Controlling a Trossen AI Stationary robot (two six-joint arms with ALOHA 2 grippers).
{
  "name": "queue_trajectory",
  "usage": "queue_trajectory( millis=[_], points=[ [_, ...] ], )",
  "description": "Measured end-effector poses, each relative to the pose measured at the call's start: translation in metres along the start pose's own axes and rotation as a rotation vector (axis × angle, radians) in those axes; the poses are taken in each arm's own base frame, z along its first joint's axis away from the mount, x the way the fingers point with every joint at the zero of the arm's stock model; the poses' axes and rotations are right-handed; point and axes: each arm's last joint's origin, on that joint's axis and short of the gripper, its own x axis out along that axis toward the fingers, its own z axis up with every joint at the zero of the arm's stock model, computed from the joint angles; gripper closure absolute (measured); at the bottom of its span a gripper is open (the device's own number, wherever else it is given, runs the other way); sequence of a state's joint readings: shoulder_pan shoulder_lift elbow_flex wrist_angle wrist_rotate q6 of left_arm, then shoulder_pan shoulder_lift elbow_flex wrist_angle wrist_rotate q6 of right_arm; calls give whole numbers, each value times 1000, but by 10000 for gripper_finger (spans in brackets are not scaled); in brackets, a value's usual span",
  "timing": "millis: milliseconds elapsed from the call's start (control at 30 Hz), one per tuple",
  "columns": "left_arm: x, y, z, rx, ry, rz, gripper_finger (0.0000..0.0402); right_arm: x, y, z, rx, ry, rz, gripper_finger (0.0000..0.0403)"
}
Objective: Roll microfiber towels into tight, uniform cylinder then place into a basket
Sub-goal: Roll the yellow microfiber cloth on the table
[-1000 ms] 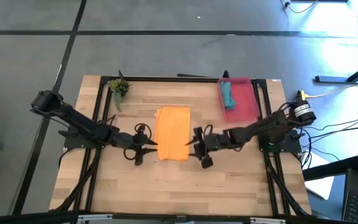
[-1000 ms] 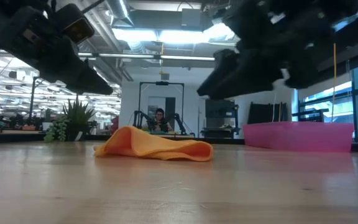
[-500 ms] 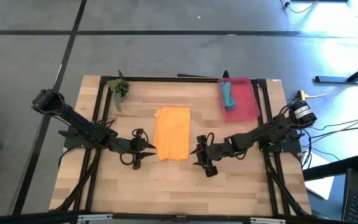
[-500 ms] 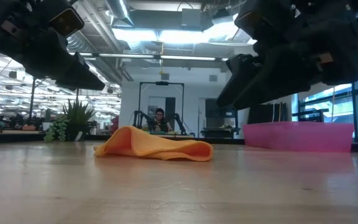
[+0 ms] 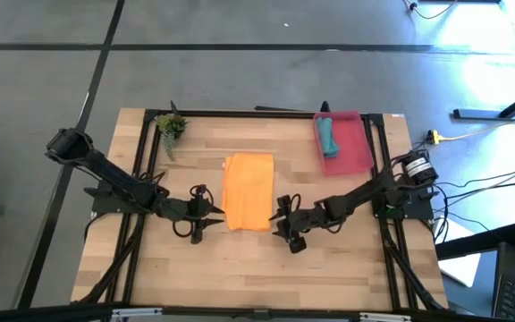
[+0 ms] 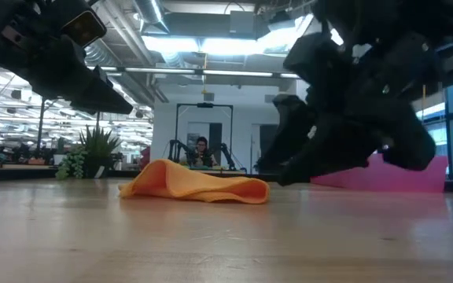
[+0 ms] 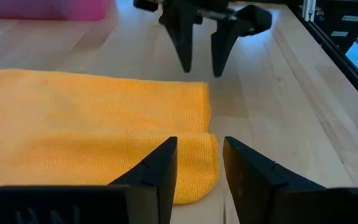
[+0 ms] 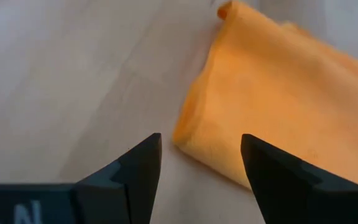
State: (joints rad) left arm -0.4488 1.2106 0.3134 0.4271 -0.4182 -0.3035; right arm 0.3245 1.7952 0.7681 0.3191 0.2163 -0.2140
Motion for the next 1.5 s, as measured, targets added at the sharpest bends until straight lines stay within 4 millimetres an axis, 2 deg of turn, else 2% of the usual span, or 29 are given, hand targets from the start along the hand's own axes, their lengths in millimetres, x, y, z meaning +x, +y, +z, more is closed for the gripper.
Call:
queue_trajectory(
  millis=[333, 567, 700, 967, 1200, 1333, 1500],
  points=[
    [0, 0, 0, 0, 0, 1, 280, 23, -8, -16, 8, 0, 24, 182],
    [0, 0, 0, 1, 0, 1, 280, 30, -16, -20, 61, -6, 10, 194],
    [0, 0, 0, 1, 0, 1, 280, 31, -17, -21, 62, -3, 7, 234],
    [0, 0, 0, 1, 0, 1, 280, 30, -20, -20, 63, -22, -21, 386],
    [0, 0, -1, 5, 10, 4, 280, 22, -37, 2, 93, -112, -46, 382],
    [0, 1, -1, 8, 16, 7, 280, 17, -55, 16, 126, -156, -85, 395],
    [0, 1, -2, 9, 20, 7, 280, 17, -80, 19, 252, -170, -128, 390]
  ],
)
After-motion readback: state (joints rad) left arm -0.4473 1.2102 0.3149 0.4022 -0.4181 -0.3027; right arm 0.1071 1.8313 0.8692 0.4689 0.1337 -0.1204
